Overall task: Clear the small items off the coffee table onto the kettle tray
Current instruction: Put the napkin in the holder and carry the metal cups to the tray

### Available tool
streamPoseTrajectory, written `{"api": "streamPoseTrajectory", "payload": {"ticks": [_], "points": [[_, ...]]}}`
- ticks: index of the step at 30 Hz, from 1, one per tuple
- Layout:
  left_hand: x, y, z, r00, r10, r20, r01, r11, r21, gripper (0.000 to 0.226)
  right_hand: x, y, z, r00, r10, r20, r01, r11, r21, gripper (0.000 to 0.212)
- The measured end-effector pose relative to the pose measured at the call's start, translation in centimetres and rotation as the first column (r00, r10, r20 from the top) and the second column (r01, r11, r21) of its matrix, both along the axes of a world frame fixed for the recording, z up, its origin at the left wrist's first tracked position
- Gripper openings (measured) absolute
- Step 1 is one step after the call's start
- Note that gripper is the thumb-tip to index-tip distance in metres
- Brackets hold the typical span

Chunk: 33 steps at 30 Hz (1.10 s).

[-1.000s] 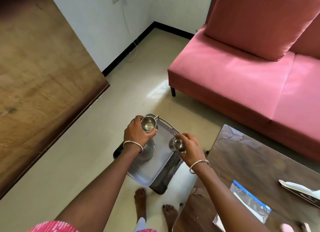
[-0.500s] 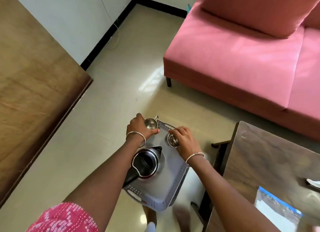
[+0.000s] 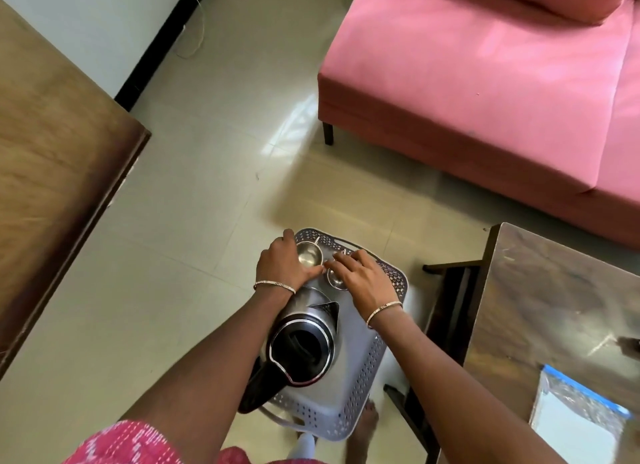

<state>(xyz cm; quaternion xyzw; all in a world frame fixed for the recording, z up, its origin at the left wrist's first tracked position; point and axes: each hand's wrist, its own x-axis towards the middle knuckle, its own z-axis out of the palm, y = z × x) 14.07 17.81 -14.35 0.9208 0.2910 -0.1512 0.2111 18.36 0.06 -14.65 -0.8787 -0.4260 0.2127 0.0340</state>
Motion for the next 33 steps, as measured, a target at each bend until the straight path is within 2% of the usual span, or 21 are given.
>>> {"api": "streamPoseTrajectory", "payload": {"ticks": [8,17,27,30,33], "points": [[0.6,-0.1,-1.0,0.999,-0.025,-0.032,0.025,1.0,0.004,0.08,0.0,-0.5,-1.5,0.999,-0.027,0.031,0.026,0.999,0.029,0.064],[0.7,-0.2,-0.7,0.995,-0.062,-0.08,0.066,0.997,0.049,0.078,-0.9,0.0,-1.7,0.992,-0.129,0.009,0.128,0.986,0.105,0.061],[0.5,0.0,-0.2,0.978,-0.148,-0.148,0.164,0.981,0.102,0.048,-0.7,0.7,-1.5,0.991,-0.134,-0.01,0.135,0.988,0.076,0.066],[0.0,0.1,0.5,0.985,-0.128,-0.12,0.143,0.981,0.131,0.041,-0.8,0.7,-1.7,0.991,-0.132,-0.016,0.133,0.989,0.068,0.067],[-0.4,0.5,1.6,0.995,-0.056,-0.085,0.064,0.994,0.094,0.034,-1.0,0.8,-1.6,0.993,-0.116,-0.015,0.117,0.991,0.071,0.07]]}}
